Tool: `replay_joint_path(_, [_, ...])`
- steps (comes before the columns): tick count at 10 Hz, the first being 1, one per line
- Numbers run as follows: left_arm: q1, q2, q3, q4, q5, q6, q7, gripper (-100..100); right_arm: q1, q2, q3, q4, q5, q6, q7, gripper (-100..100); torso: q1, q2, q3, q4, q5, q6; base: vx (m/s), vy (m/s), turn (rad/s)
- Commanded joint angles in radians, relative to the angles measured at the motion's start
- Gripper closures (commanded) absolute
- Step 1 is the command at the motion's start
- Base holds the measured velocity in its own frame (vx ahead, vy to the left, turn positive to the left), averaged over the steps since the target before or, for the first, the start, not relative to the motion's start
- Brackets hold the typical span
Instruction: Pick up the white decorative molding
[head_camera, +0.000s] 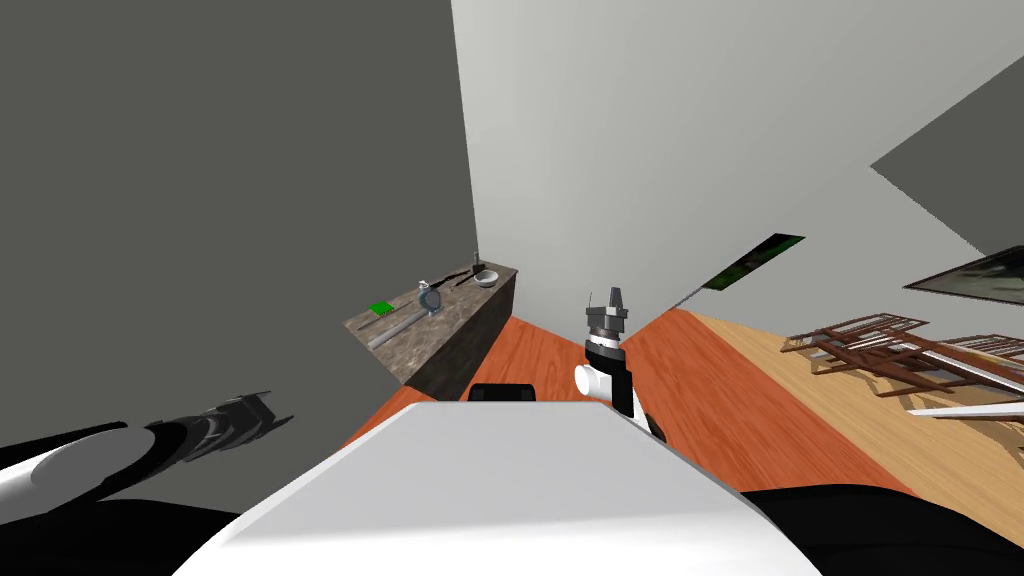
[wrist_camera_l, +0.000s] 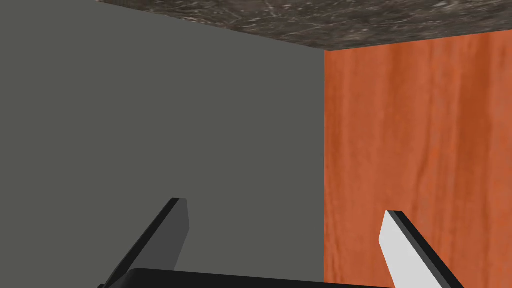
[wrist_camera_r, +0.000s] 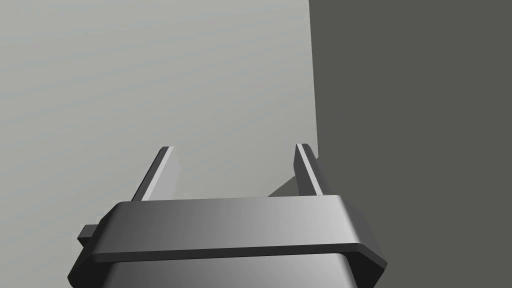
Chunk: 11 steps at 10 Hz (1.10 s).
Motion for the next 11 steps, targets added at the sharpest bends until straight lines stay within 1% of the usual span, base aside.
replay_joint_path(1, [0.001,0.013,0.000,0.026,0.021,0.048,0.001,-100,0.000,0.000,0.000,0.000,0.000,0.000,0.000,0,0.000,0.000,0.000,0.000,0.000,0.000,0.139,-0.045,-0.061])
replay_joint_path(2, [0.004,0.043,0.001,0.067,0.057,0.077,0.014,-100,0.000,0.000,0.000,0.000,0.000,0.000,0.000,0,0.001,0.001,0.000,0.000,0.000,-0.001,0.168,-0.047,-0.140])
replay_joint_path(3, [0.004,0.043,0.001,0.067,0.057,0.105,0.014,-100,0.000,0.000,0.000,0.000,0.000,0.000,0.000,0,0.001,-0.001,-0.001,0.000,0.000,0.000,0.138,-0.029,-0.066])
replay_joint_path(4, [0.007,0.071,0.000,0.105,0.090,0.134,0.026,-100,0.000,0.000,0.000,0.000,0.000,0.000,0.000,0,0.002,0.000,0.000,0.000,0.001,-0.001,0.164,-0.053,-0.128])
replay_joint_path(5, [0.007,0.071,0.000,0.105,0.090,0.160,0.026,-100,0.000,0.000,0.000,0.000,0.000,0.000,0.000,0,0.001,-0.001,-0.001,0.000,0.000,0.000,0.135,-0.036,-0.074])
replay_joint_path(6, [0.009,0.096,-0.002,0.142,0.121,0.189,0.037,-100,0.000,0.000,0.000,0.000,0.000,0.000,0.000,0,0.002,0.001,0.000,0.000,0.000,-0.001,0.153,-0.005,-0.156])
replay_joint_path(7, [0.009,0.096,-0.002,0.142,0.121,0.213,0.037,-100,0.000,0.000,0.000,0.000,0.000,0.000,0.000,0,0.003,0.000,0.000,0.000,0.001,0.000,0.132,-0.012,-0.077])
replay_joint_path(8, [0.011,0.119,-0.006,0.175,0.149,0.247,0.047,-100,0.000,0.000,0.000,0.000,0.000,0.000,0.000,0,0.003,0.001,0.000,0.000,0.001,-0.001,0.156,-0.048,-0.119])
replay_joint_path(9, [0.011,0.119,-0.006,0.176,0.149,0.264,0.047,-100,0.000,0.000,0.000,0.000,0.000,0.000,0.000,0,0.001,0.000,0.000,0.000,0.001,0.000,0.140,-0.031,-0.076])
replay_joint_path(10, [0.013,0.138,-0.010,0.208,0.174,0.299,0.057,-100,0.000,0.000,0.000,0.000,0.000,0.000,0.000,0,0.002,0.001,0.000,0.000,0.000,-0.001,0.149,-0.012,-0.150])
replay_joint_path(11, [0.013,0.138,-0.010,0.208,0.174,0.311,0.057,-100,0.000,0.000,0.000,0.000,0.000,0.000,0.000,0,0.003,0.000,0.000,0.000,0.001,0.000,0.131,-0.003,-0.081])
